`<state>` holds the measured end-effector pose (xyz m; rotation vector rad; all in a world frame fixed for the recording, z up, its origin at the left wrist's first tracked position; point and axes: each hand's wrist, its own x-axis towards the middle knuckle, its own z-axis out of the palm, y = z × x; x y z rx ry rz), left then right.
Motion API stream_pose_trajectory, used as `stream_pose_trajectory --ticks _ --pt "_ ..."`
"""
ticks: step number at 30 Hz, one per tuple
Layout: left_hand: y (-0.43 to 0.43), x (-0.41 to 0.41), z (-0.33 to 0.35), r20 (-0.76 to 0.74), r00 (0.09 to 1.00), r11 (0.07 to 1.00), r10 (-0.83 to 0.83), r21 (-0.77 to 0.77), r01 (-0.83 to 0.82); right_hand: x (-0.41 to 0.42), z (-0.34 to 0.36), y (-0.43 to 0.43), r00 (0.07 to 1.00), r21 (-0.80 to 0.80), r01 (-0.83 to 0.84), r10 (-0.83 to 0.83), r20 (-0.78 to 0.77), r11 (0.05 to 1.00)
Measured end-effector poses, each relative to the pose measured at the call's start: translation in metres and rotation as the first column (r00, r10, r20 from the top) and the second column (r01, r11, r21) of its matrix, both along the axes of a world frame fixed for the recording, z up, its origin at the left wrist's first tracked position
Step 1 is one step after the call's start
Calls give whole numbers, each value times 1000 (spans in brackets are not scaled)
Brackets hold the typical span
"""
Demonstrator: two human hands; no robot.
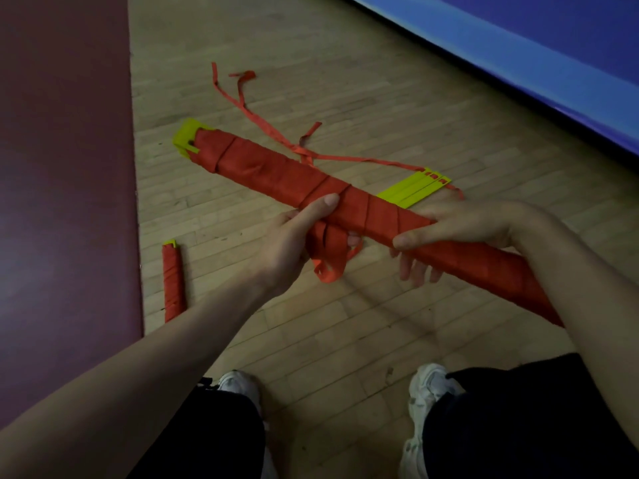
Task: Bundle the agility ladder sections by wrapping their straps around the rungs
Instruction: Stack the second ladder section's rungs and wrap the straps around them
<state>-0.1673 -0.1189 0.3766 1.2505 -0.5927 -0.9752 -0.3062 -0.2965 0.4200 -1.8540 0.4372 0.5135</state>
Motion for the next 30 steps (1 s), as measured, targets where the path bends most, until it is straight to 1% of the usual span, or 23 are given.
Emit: stream_pose_trajectory --ticks 1,4,6,9,12,14,16,19,21,22,23,25,26,27,30 --pt "0 1 -1 5 1000 1000 -15 0 15 -1 1 2 1000 16 11 -10 -6 1000" --pt "-1 6 2 -19 998 998 -53 34 53 -4 3 2 994 34 62 -65 86 997" --pt "-1 7 4 -33 993 992 -112 56 114 -7 3 -1 989 52 80 -86 124 995" --pt "-1 3 2 -68 979 979 -195 49 198 -9 2 -6 982 70 117 -126 142 991" --pt "-3 0 -1 -113 974 976 -195 74 204 -11 3 -11 968 46 176 -182 173 983" --pt "-4 -3 -3 -122 971 969 -207 112 220 -12 3 -13 957 13 216 -215 194 976" --pt "-5 -6 -4 -153 968 965 -201 142 223 -11 0 -14 951 -53 236 -219 218 970" --pt "-7 -10 -3 -173 969 966 -175 158 203 -5 -9 -14 956 -256 221 -158 246 941" --pt "-8 -13 -2 -178 972 971 -150 158 179 -1 -15 -12 966 -444 188 -83 246 876" --pt "-8 -14 -2 -188 973 975 -131 154 161 1 -18 -10 970 -549 167 -37 239 819" --pt "-8 -15 -2 -196 974 979 -111 149 141 2 -21 -8 974 -656 148 4 225 740" --pt "-7 -13 -4 -188 979 984 -83 142 111 6 -27 -1 981 -843 131 57 188 522" --pt "-6 -12 -4 -177 981 984 -76 143 102 8 -30 1 983 -891 120 75 169 438" --pt "-5 -12 -4 -166 984 985 -67 146 92 9 -34 4 983 -914 110 92 158 391" --pt "-6 -13 -1 -146 989 990 -34 129 53 14 -40 11 976 -932 112 135 168 345"
